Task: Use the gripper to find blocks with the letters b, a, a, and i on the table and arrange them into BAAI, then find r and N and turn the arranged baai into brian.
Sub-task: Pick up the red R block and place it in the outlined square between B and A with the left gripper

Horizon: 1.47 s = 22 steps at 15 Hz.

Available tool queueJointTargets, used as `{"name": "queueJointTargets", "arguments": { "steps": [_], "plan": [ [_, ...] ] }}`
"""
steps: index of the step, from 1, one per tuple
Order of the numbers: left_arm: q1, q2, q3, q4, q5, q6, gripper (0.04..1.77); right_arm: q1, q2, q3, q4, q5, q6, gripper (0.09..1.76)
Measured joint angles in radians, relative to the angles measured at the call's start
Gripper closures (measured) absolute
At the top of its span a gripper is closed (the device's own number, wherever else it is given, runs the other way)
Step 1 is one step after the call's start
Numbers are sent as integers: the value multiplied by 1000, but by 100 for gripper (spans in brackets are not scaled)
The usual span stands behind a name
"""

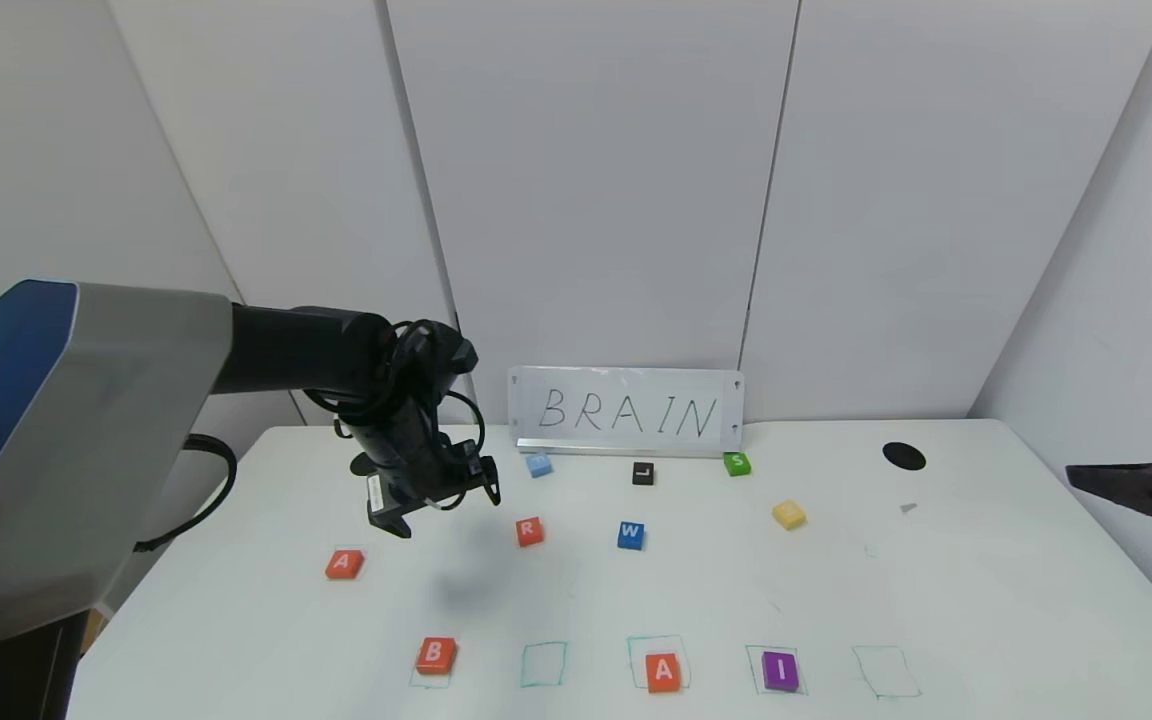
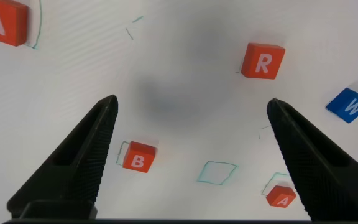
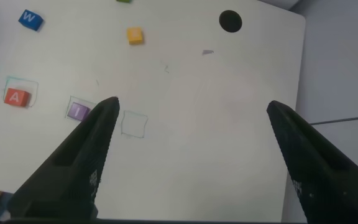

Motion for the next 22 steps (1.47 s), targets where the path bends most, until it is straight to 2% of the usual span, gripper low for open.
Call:
{"name": "queueJointTargets", "arguments": {
  "steps": [4, 6, 9, 12, 15, 22],
  "plan": [
    [-47, 59, -81, 5, 12, -18, 11, 13, -5, 6, 0, -9, 0, 14],
    [-60, 96, -115, 7, 47, -10, 11, 25, -5, 10, 0, -24, 0, 14],
    [-68, 145, -156, 4, 57, 7, 10, 33, -5, 14, -1, -25, 0, 14],
    [-90, 174, -168, -8, 61, 17, 10, 39, -4, 16, -1, -25, 1, 14],
    [-117, 192, -172, -13, 100, 23, 10, 45, -4, 18, -1, -32, 0, 14],
    [-127, 219, -179, -57, 135, 66, 9, 50, -5, 20, -1, -44, 1, 14]
  ]
}}
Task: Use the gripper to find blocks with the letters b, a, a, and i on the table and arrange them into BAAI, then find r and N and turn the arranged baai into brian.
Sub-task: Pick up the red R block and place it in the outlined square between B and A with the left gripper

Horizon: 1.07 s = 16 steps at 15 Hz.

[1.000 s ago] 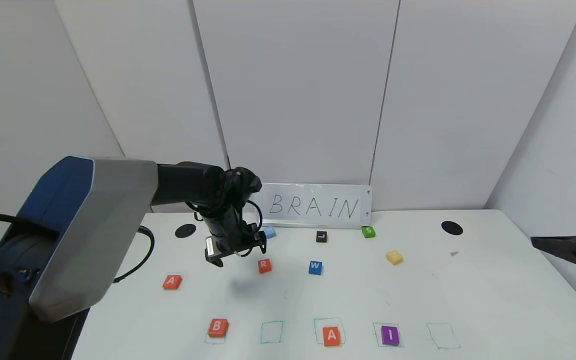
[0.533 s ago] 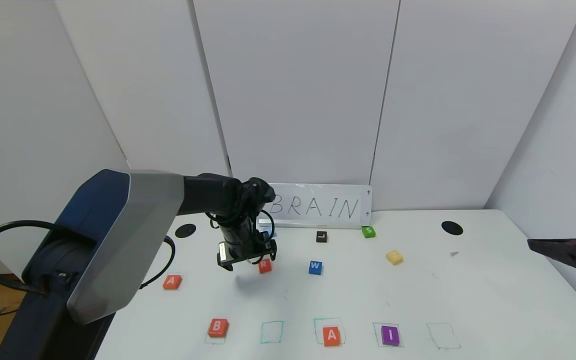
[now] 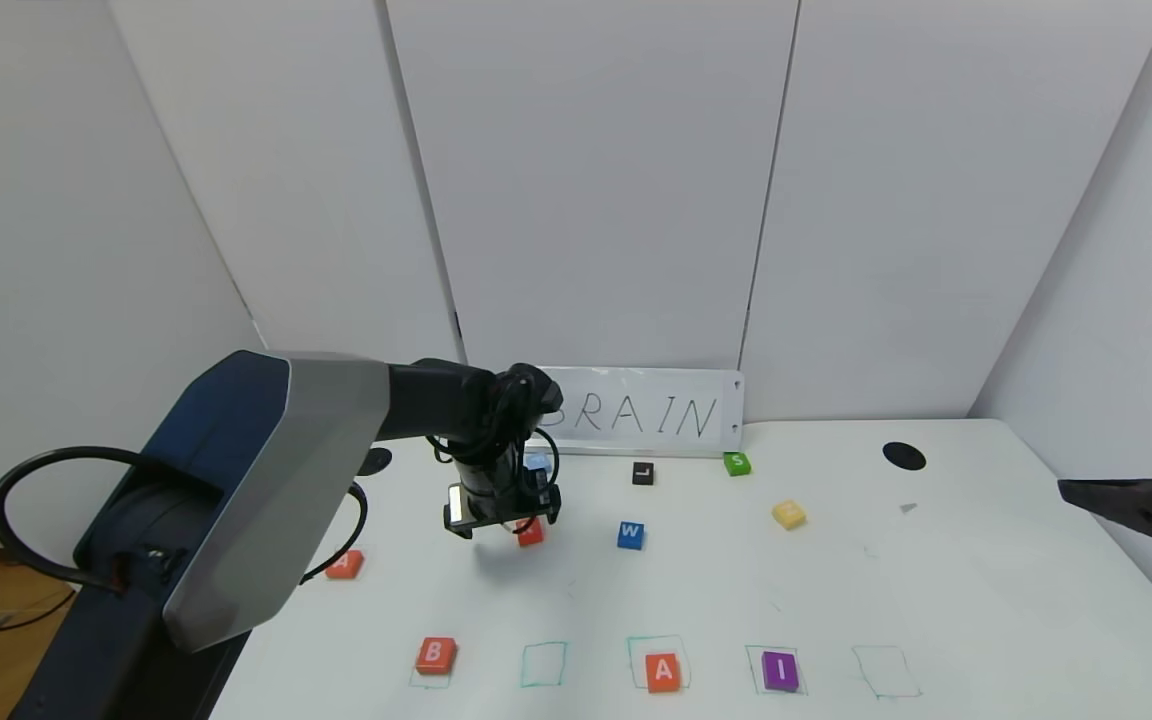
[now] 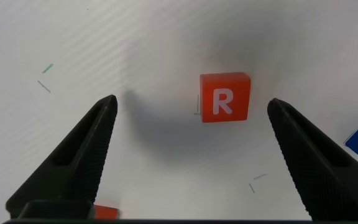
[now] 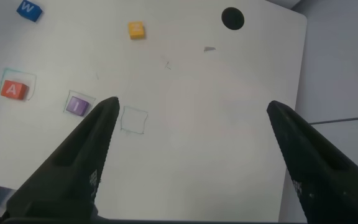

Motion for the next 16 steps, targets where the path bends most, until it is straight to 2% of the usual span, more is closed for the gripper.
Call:
{"name": "queueJointTargets", "arguments": {
  "steps": [7, 15, 16],
  "plan": [
    [-16, 18, 1, -36, 41, -16, 9, 0, 0, 0, 0, -1, -1, 14],
    [-35, 20, 3, -26, 46, -106, 9, 0, 0, 0, 0, 0, -1, 14],
    [-37, 20, 3, -26, 47, -107, 25, 0, 0, 0, 0, 0, -1, 14]
  ]
}}
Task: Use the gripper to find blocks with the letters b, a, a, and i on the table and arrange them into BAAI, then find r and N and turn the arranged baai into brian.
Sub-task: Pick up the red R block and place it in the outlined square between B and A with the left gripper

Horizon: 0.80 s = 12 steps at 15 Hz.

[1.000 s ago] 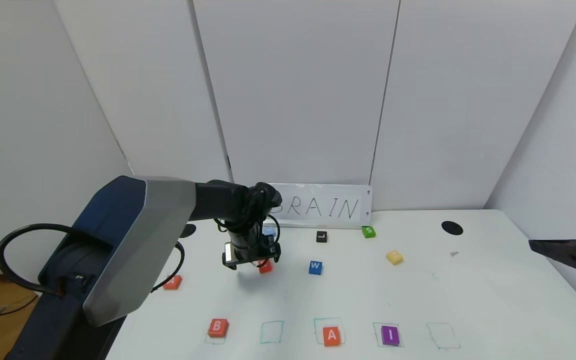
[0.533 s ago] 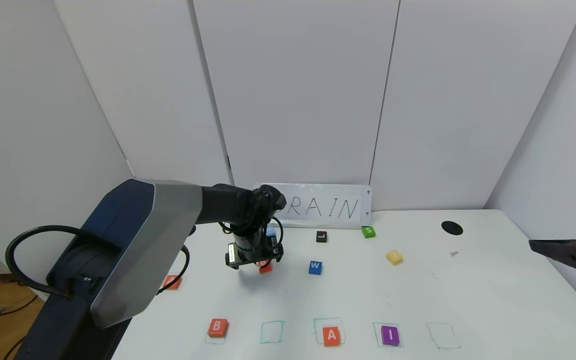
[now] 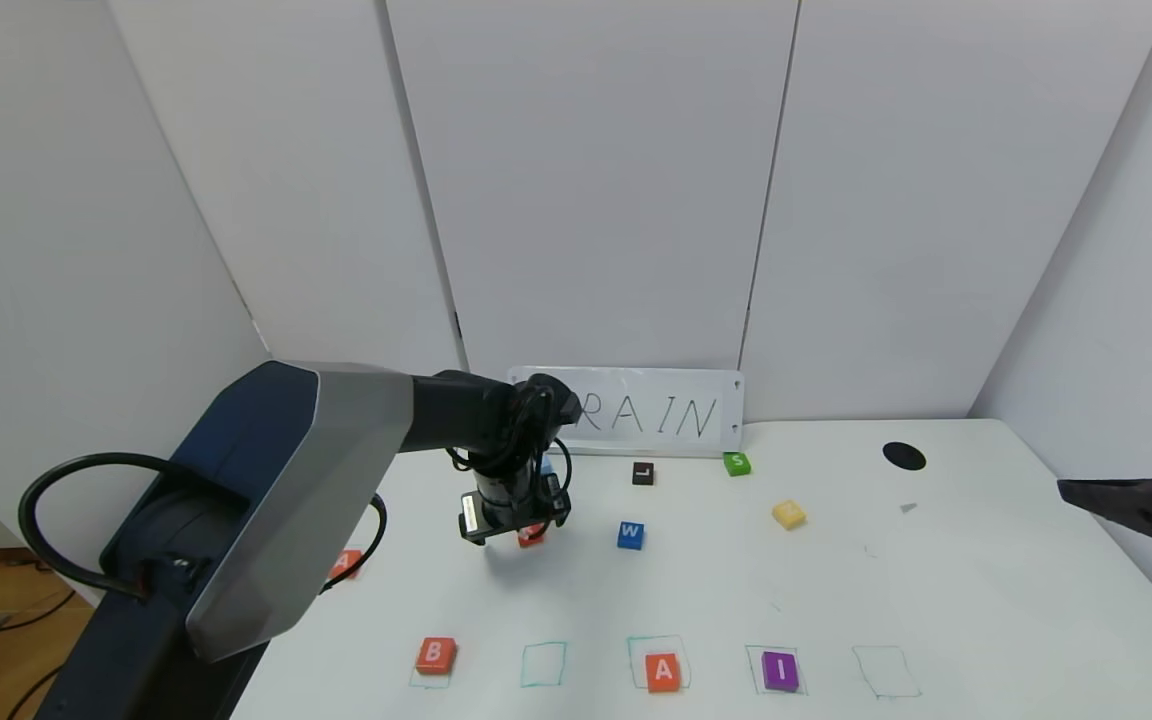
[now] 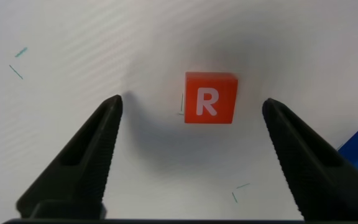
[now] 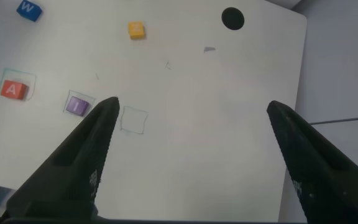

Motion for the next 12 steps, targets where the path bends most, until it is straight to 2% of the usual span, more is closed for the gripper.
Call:
{"name": "queueJointTargets", "arguments": {
  "steps": [3, 6, 7, 12],
  "plan": [
    [0, 4, 1, 1, 23, 4, 72, 0, -1, 0, 0, 0, 0, 14],
    [-3, 7, 3, -10, 26, 4, 104, 0, -2, 0, 0, 0, 0, 14],
    [-5, 8, 3, -11, 27, 3, 133, 0, -2, 0, 0, 0, 0, 14],
    [-6, 15, 4, -26, 43, 3, 133, 6, -2, 0, 0, -1, 0, 14]
  ]
}}
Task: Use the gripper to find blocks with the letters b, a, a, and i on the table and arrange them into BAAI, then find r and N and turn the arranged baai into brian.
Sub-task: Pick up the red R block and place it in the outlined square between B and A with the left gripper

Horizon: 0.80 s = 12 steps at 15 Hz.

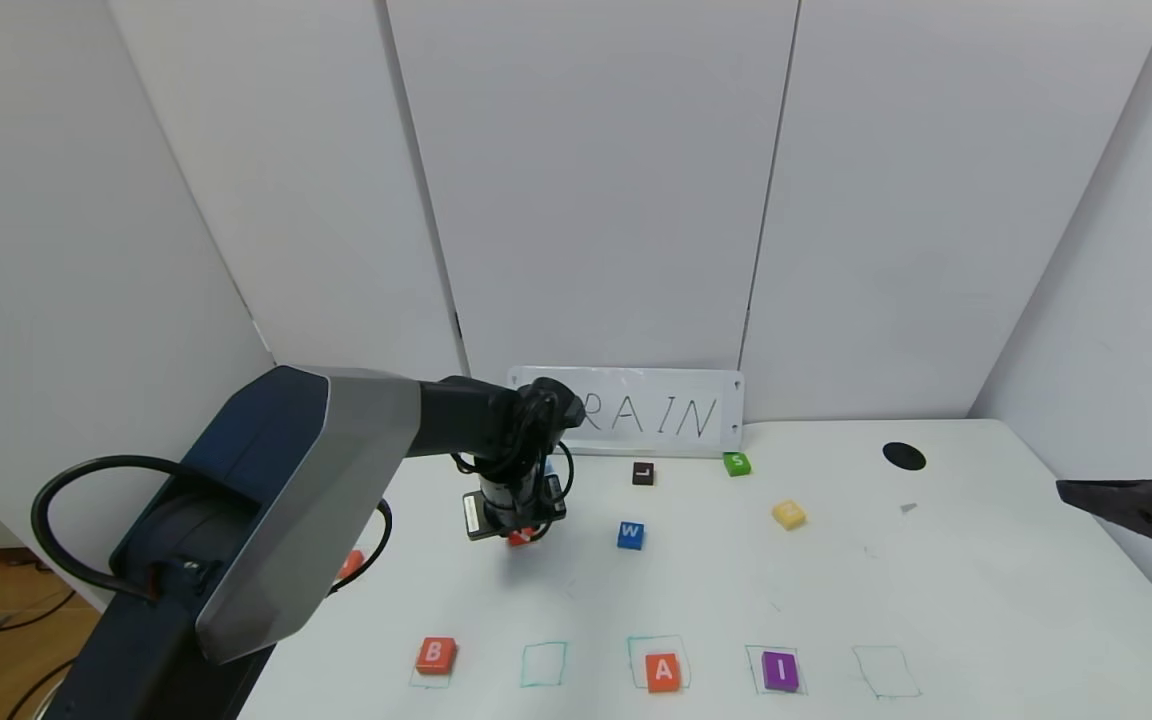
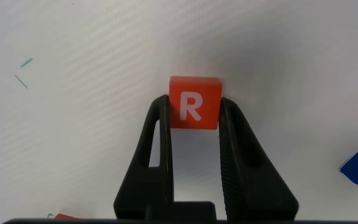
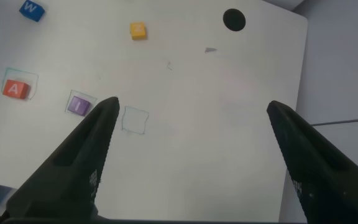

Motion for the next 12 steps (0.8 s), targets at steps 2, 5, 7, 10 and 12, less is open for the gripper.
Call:
{"name": "queueJointTargets", "arguments": {
  "steps": [2, 5, 7, 10, 12],
  "plan": [
    [0, 1, 1, 0, 0, 2, 133, 1, 0, 1, 0, 0, 0, 14],
    [0, 0, 1, 8, 0, 7, 132, 1, -1, 1, -1, 0, 0, 14],
    [-1, -7, 5, 17, -1, 10, 132, 4, -1, 3, 0, 0, 0, 14],
    [-10, -49, 14, 81, -9, 9, 132, 7, -1, 4, -1, 0, 0, 14],
    [-23, -90, 53, 93, -11, 9, 132, 7, -1, 6, -1, 0, 0, 14]
  ]
}}
